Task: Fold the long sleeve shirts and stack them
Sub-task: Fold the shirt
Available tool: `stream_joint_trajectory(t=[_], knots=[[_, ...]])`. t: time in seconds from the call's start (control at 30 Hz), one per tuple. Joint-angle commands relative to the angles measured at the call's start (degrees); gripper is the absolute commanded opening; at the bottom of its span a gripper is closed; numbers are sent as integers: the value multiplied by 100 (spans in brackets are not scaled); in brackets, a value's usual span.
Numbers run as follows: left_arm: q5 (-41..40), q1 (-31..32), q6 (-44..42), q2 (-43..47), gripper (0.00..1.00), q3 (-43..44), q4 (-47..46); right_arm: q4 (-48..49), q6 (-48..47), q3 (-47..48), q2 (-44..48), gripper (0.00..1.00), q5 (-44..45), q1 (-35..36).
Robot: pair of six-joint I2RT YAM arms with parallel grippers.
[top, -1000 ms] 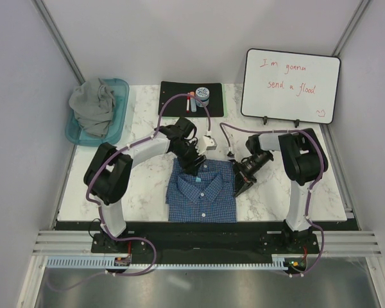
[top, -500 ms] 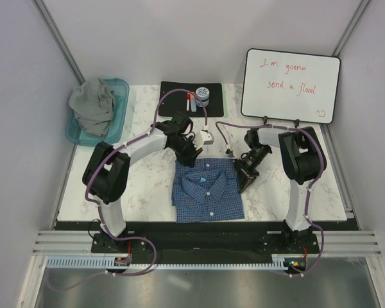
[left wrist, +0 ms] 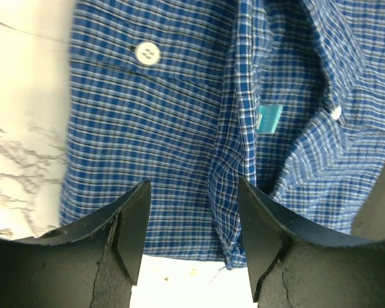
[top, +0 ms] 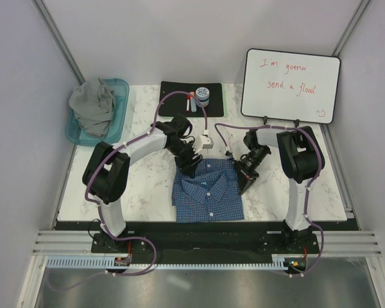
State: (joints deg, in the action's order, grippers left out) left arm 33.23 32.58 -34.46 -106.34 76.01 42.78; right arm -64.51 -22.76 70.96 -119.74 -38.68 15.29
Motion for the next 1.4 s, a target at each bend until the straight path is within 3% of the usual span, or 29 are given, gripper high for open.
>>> stream_joint_trajectory(t=[0.0, 0.7, 1.03, 1.07, 1.1, 1.2, 1.3, 1.37], knots=[[482, -6, -255, 35, 64, 134, 292, 158, -123, 32, -49, 0, 308, 27], [641, -94, 79, 211, 66, 274, 274, 211, -193, -65, -58, 0, 326, -8], [605, -41, -325, -202, 62, 2, 485, 220, -202, -38, -111, 0, 413, -26], [605, -41, -351, -229, 59, 2, 537, 211, -211, -38, -128, 0, 431, -26], [588, -41, -351, -246, 45, 45, 555, 220, -211, -38, -128, 0, 448, -35], [430, -50, -360, -159, 19, 177, 529, 220, -211, -47, -137, 0, 457, -35], [193, -76, -342, -27, 2, 476, 512, 237, -220, -38, -146, 0, 528, -43], [79, -85, -377, 17, 2, 660, 511, 237, -228, -38, -154, 0, 563, -44]])
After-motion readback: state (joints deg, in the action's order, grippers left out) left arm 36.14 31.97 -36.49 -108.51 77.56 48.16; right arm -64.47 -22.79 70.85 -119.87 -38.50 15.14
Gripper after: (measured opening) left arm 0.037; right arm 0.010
